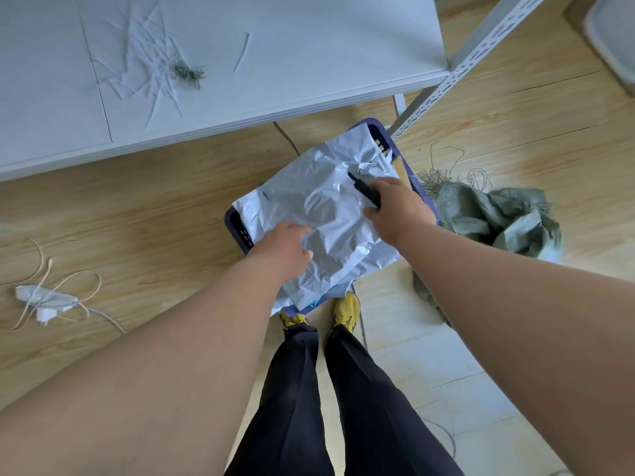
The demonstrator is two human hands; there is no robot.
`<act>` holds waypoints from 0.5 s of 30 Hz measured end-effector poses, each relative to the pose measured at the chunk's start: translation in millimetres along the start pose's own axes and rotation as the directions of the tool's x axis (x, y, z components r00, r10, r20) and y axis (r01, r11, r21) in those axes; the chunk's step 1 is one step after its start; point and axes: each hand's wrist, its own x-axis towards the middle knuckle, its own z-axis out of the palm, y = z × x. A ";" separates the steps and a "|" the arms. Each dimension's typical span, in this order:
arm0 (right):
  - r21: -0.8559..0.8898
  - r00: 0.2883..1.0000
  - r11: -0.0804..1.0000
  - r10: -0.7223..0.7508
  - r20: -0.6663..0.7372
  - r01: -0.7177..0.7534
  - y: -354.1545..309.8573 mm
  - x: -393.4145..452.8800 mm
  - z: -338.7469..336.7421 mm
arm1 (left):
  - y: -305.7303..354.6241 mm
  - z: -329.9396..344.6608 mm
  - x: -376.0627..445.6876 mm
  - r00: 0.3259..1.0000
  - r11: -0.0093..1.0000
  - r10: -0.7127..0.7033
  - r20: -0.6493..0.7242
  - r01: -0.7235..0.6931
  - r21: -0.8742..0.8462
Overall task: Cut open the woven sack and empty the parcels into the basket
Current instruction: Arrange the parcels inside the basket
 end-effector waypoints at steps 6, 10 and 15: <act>0.069 0.999 0.996 0.051 -0.013 -0.050 21.8 -35.3 -6.4 | 23.3 -11.1 -32.3 0.997 0.999 -0.036 -0.070 0.037 0.015; 0.129 0.999 0.991 0.034 0.034 -0.038 43.1 -54.3 -5.9 | 49.3 -4.1 -43.3 0.992 0.999 -0.022 -0.123 0.027 0.038; 0.178 0.998 0.983 0.022 0.064 -0.033 110.2 -75.6 -14.4 | 110.4 40.8 -44.0 0.989 0.998 -0.038 -0.141 0.045 0.047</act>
